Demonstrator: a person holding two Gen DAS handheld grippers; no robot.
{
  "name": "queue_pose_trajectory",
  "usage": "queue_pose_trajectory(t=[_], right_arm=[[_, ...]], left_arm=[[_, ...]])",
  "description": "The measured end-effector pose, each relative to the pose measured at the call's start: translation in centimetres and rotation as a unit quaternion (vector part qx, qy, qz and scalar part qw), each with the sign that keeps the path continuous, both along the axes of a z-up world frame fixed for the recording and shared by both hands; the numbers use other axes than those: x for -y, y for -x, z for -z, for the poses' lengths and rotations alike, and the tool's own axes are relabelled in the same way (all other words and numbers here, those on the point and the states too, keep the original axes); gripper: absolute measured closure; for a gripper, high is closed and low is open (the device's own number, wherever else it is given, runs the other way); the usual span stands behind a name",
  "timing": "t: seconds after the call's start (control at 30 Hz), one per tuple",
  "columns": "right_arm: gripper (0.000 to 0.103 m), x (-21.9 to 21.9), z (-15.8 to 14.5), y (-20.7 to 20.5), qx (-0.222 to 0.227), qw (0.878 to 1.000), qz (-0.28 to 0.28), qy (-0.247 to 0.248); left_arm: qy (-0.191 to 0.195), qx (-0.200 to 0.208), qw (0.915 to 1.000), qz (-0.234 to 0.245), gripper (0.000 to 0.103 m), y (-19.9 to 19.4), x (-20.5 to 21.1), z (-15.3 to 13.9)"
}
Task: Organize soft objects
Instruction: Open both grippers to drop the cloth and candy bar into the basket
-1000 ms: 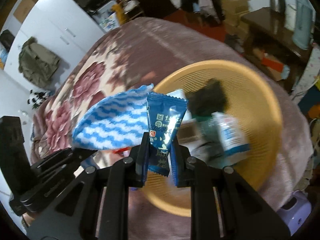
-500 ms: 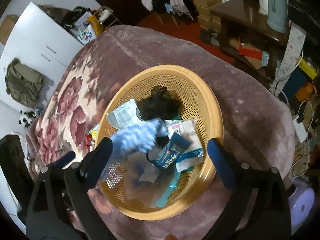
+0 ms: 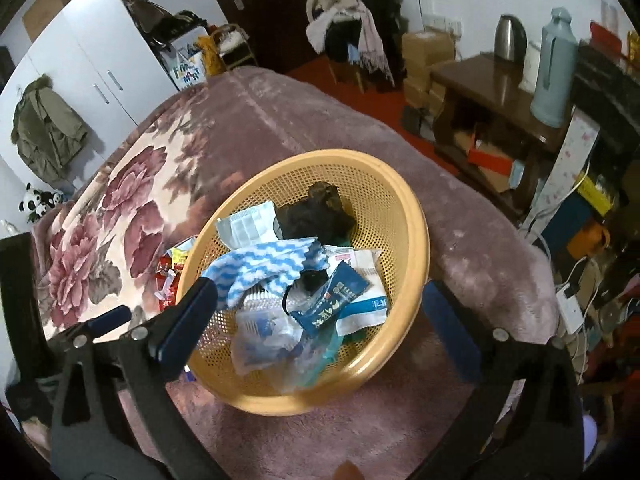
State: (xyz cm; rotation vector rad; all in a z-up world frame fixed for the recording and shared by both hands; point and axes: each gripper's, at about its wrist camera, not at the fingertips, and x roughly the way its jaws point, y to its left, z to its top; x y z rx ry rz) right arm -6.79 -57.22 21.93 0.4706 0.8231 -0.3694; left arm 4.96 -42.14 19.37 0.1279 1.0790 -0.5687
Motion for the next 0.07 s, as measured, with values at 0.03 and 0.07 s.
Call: queue_pose_trajectory(t=[0.03,0.07], right_arm=[[0.000,-0.51,-0.13,0.29,0.003,1.000,-0.003,0.008],[0.000,-1.17,-0.27,0.61,0.005,1.000,-0.008,0.018]], left_arm=[[-0.002,0.006,1.0000,0.000,0.001,0.31,-0.56,0.07],[-0.003,0.009,1.0000,-0.002,0.001,0.54,-1.10,0.16]])
